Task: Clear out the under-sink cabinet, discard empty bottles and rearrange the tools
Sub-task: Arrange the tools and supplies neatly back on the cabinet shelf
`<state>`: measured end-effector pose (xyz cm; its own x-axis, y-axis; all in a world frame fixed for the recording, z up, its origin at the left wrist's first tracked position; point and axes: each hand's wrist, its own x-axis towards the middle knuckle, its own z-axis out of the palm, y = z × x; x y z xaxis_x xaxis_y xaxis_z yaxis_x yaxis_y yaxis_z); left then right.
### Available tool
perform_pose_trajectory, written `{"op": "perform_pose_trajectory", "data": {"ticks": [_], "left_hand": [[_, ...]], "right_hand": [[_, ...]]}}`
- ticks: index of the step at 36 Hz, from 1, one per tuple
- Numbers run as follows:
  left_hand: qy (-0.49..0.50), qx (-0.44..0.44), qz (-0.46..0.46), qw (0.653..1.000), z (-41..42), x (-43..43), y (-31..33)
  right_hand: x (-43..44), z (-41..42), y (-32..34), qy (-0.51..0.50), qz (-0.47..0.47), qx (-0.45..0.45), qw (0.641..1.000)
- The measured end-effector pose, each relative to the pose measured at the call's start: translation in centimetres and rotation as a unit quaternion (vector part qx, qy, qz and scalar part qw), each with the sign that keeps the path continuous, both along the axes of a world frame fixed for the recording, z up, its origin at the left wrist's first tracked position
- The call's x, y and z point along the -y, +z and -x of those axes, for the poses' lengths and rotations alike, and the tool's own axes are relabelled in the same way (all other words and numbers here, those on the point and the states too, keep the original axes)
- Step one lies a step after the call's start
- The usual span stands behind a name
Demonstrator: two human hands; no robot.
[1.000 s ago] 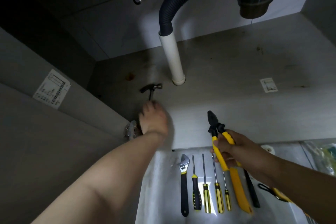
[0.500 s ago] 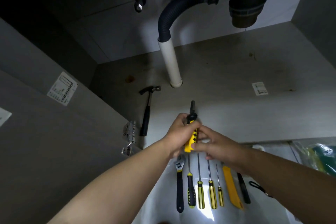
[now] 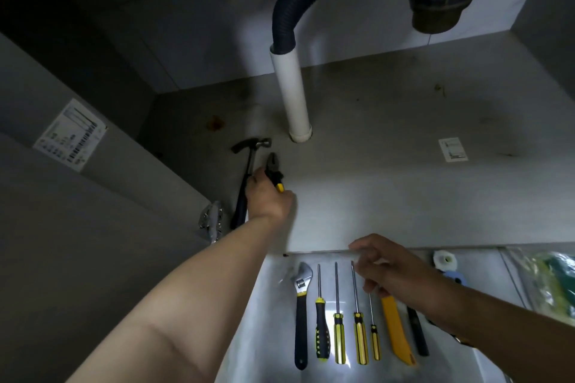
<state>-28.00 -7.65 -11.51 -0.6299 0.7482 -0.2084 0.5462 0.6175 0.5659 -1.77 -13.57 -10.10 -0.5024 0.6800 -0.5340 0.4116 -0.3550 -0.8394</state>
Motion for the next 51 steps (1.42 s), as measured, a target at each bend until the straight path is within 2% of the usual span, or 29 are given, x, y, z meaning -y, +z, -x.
{"op": "perform_pose_trajectory", "data": {"ticks": [4, 10, 16, 18, 20, 23, 27, 31, 39, 43, 47, 51], "left_hand": [[-0.024, -0.044, 0.017, 0.999, 0.6, 0.7, -0.2], [-0.067, -0.067, -0.017, 0.995, 0.7, 3.0, -0.3], [-0.124, -0.177, -0.118, 0.969, -2.1, 9.5, -0.6], [-0.172, -0.151, -0.127, 0.965, -3.3, 12.4, -1.8], [-0.199, -0.084, -0.093, 0.972, -4.2, 15.4, -3.4], [-0.156, 0.01, 0.005, 0.988, -4.9, 19.0, -6.1], [-0.132, 0.06, 0.145, 0.979, -4.8, 21.3, -8.2], [-0.127, 0.058, 0.178, 0.974, -5.1, 21.5, -9.2], [-0.111, 0.009, 0.217, 0.97, -4.7, 21.4, -9.9], [-0.11, -0.011, 0.234, 0.966, -3.6, 22.6, -10.3], [-0.108, 0.019, 0.233, 0.966, -3.0, 23.2, -10.6], [-0.075, 0.06, 0.218, 0.971, -2.7, 23.6, -10.2]], "right_hand": [[0.4, 0.2, 0.0, 0.009, 0.008, 0.006, 1.0], [0.6, 0.5, 0.5, 0.03, 0.005, 0.024, 0.999], [1.5, 1.1, 1.6, 0.063, -0.013, 0.067, 0.996], [2.0, 1.1, 1.7, 0.093, -0.01, 0.101, 0.99], [2.6, 1.1, 1.6, 0.135, -0.002, 0.139, 0.981], [3.5, 0.7, 0.9, 0.182, 0.019, 0.175, 0.967], [4.7, 1.1, -0.9, 0.243, 0.018, 0.223, 0.944], [6.0, 3.5, -3.1, 0.269, 0.009, 0.254, 0.929], [9.6, 9.2, -7.4, 0.198, -0.087, 0.342, 0.915], [10.5, 10.4, -9.1, 0.149, -0.069, 0.376, 0.912], [10.9, 10.4, -9.6, 0.137, -0.073, 0.389, 0.908], [10.8, 9.5, -9.1, 0.134, -0.034, 0.341, 0.93]]}}
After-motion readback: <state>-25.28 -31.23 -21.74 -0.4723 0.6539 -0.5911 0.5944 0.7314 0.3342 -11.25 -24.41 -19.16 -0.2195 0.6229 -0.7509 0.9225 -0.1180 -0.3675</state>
